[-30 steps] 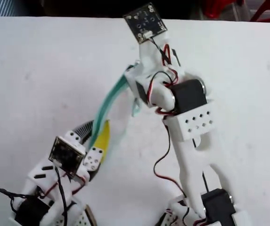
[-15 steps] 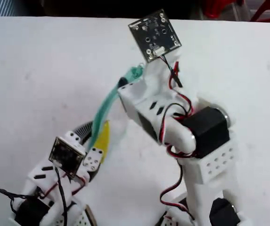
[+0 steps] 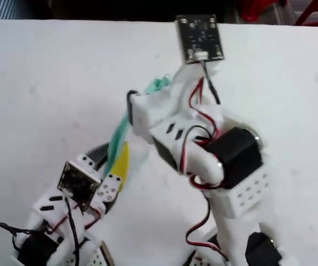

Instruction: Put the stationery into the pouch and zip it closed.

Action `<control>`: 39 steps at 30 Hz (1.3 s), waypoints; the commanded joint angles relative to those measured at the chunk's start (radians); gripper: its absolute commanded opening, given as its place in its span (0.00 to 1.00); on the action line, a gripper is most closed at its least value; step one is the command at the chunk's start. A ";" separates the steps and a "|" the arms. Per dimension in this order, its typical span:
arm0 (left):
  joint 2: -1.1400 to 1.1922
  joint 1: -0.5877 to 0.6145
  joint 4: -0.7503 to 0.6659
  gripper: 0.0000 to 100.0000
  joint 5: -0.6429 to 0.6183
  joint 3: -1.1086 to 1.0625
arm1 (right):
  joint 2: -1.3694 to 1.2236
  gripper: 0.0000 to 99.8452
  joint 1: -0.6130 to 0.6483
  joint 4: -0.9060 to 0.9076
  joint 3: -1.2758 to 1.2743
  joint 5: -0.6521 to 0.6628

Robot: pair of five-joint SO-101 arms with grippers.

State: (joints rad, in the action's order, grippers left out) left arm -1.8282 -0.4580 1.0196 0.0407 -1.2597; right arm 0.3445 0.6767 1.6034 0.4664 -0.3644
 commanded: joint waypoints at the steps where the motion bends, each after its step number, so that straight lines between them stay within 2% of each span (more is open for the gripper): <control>1: 0.004 -0.012 0.000 0.02 0.008 -0.020 | -0.059 0.34 0.045 -0.025 0.026 -0.012; 9: 0.004 -0.012 0.000 0.02 0.011 -0.020 | -0.205 0.34 0.048 -0.016 0.028 -0.037; 16: 0.004 -0.013 0.000 0.02 0.011 -0.020 | -0.228 0.33 0.035 -0.036 0.023 -0.048; 18: 0.004 -0.013 0.000 0.02 0.011 -0.020 | -0.239 0.24 0.004 -0.039 0.025 -0.048; 21: 0.004 -0.013 0.000 0.02 0.012 -0.021 | -0.265 0.00 -0.064 -0.042 0.025 -0.048; 23: 0.004 -0.013 0.000 0.02 0.012 -0.021 | -0.291 0.07 -0.113 -0.044 0.025 -0.048; 26: 0.004 -0.013 0.000 0.06 0.008 -0.020 | -0.323 0.01 -0.185 -0.042 0.025 -0.048; 29: 0.004 -0.004 0.006 0.17 -0.003 -0.018 | -0.332 0.02 -0.236 -0.039 0.021 -0.048; 31: 0.004 -0.001 0.008 0.21 -0.078 -0.015 | -0.331 0.02 -0.259 -0.025 0.028 -0.046; 34: 0.004 0.025 0.021 0.23 -0.195 0.012 | -0.306 0.02 -0.269 -0.018 0.029 -0.046; 39: 0.004 0.045 0.114 0.23 -0.195 0.094 | -0.209 0.02 -0.277 -0.073 0.046 0.048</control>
State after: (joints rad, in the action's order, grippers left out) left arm -1.8113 -0.4350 1.0963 -0.1404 -1.2382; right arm 0.0529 0.4219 1.5742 0.4787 -0.3613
